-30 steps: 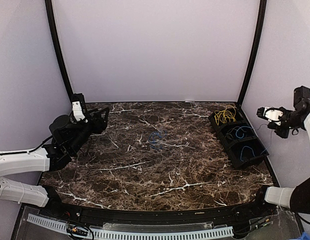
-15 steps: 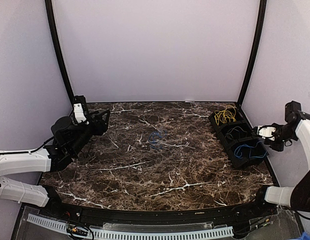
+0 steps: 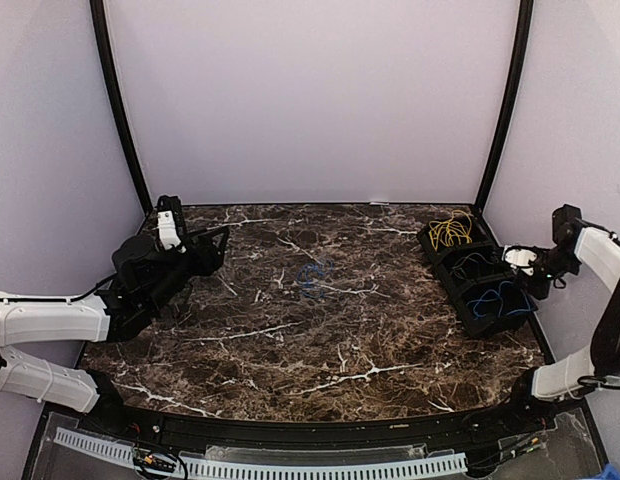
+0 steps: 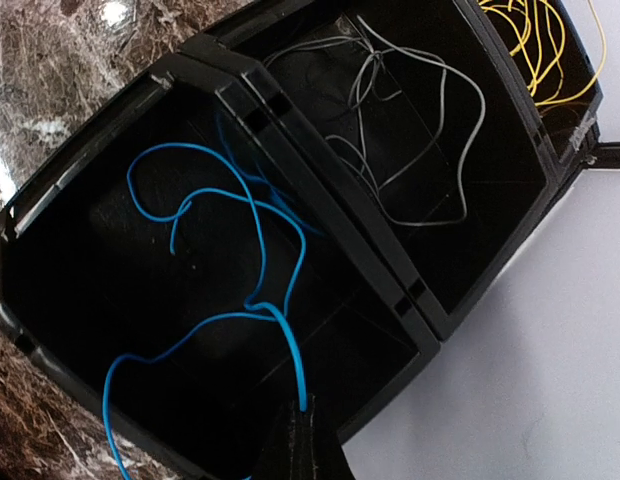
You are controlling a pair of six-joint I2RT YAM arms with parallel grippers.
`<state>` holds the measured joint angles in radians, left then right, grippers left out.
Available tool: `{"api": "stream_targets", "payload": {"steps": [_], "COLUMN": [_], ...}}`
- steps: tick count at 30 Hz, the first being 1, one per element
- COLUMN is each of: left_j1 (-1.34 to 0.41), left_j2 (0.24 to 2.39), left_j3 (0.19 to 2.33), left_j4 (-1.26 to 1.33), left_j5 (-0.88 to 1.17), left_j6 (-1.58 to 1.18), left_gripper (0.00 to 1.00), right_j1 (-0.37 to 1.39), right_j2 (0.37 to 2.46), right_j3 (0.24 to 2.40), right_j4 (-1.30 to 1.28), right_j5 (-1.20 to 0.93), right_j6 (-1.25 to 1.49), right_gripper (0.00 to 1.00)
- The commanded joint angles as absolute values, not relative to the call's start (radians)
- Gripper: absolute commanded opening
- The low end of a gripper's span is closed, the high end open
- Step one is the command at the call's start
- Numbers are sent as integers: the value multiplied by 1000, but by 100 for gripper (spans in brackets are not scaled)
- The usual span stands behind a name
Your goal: Untangle the cables
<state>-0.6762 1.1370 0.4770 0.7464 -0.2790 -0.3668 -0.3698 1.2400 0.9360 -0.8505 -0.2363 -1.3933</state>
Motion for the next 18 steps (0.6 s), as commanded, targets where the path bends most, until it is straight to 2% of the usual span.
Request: {"api": "stream_targets", "payload": {"steps": [1, 11, 16, 18], "left_j1": [-673, -673, -673, -673], "left_j2": [1133, 1117, 1180, 1223], "left_j3": [482, 449, 497, 540], "left_j4": [775, 776, 742, 689], "left_j5": [-252, -230, -159, -129], "left_j6": [-405, -429, -431, -436], "left_gripper": [63, 63, 63, 63], "right_j1": [-296, -247, -247, -247], "right_j2": [1286, 1371, 1384, 1369], "right_j3": [934, 831, 818, 857], "right_j4": [-791, -668, -642, -686], "right_j5": [-263, -155, -106, -108], "right_j6": [-1297, -1282, -1258, -1239], "right_gripper": [0, 0, 0, 4]}}
